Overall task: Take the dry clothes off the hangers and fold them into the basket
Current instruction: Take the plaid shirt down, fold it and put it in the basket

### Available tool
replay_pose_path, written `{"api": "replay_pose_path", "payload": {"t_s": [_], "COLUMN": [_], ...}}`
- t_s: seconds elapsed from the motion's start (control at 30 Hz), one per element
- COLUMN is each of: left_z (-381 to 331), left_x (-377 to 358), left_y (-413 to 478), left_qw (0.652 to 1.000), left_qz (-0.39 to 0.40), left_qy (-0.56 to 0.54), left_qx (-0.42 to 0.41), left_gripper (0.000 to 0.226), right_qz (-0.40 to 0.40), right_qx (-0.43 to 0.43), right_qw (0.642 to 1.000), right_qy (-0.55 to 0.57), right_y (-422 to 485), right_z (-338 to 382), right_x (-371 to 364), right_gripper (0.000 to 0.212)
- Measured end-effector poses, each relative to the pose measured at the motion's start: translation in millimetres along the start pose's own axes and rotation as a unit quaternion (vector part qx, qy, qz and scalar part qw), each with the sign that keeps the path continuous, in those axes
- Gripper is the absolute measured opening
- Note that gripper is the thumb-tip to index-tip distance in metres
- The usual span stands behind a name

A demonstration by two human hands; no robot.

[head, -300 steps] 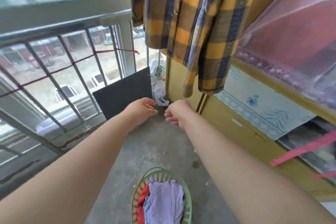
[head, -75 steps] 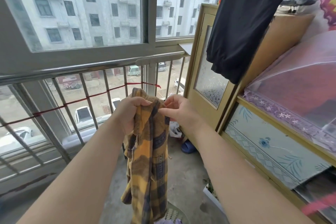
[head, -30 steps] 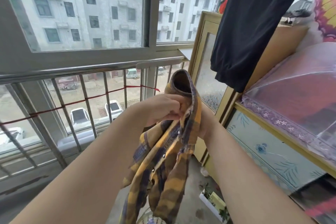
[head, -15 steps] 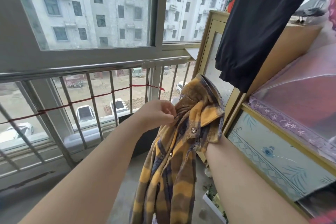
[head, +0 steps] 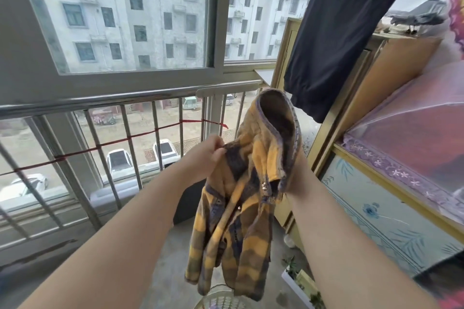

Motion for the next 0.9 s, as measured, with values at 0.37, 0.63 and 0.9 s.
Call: {"api": "replay_pose_path", "payload": {"t_s": [0.37, 0.63, 0.9], "left_z": [25.8, 26.6, 42.0], "left_x": [68.2, 70.0, 64.5], "left_y": [16.3, 10.6, 4.0], "left_qw": [0.985, 0.952, 0.971], "left_qz": [-0.028, 0.003, 0.048], "left_qy": [0.169, 0.301, -0.211], "left_qx": [0.0, -0.048, 0.104], "left_gripper": [0.035, 0.036, 0.044], "right_qz": [0.076, 0.196, 0.234], "right_qx": [0.017, 0.04, -0.064], "right_qw": [0.928, 0.815, 0.962], "right_qy": [-0.365, -0.544, -0.129], "right_y": [33.3, 24.2, 34.9], "right_z": [14.7, 2.6, -5.8], "right_x": [24.6, 13.1, 17.5], "right_gripper": [0.028, 0.011, 0.072]}}
Point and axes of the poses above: each hand's wrist, its own y-axis towards the middle knuckle, its own x-axis out of the back of the hand, z = x × y, the point moved 6 cm from there along y, towards the middle knuckle, and after that the axes turned 1 degree about z, right-handed, at the moved point
